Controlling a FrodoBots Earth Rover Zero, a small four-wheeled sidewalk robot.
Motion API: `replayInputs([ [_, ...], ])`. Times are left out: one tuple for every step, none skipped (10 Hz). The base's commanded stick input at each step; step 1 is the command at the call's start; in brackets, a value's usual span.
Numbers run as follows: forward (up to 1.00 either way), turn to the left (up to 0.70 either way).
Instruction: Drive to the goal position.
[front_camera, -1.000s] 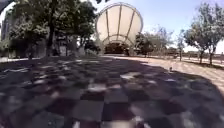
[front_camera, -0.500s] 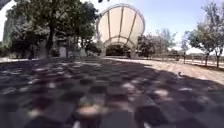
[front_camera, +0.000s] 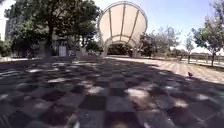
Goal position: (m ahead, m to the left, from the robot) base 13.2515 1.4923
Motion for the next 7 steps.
replayInputs([
  [1.0, -0.21],
  [1.0, -0.4],
  [1.0, -0.1],
  [1.0, 0.0],
  [1.0, 0.0],
  [1.0, 0.0],
  [1.0, 0.0],
])
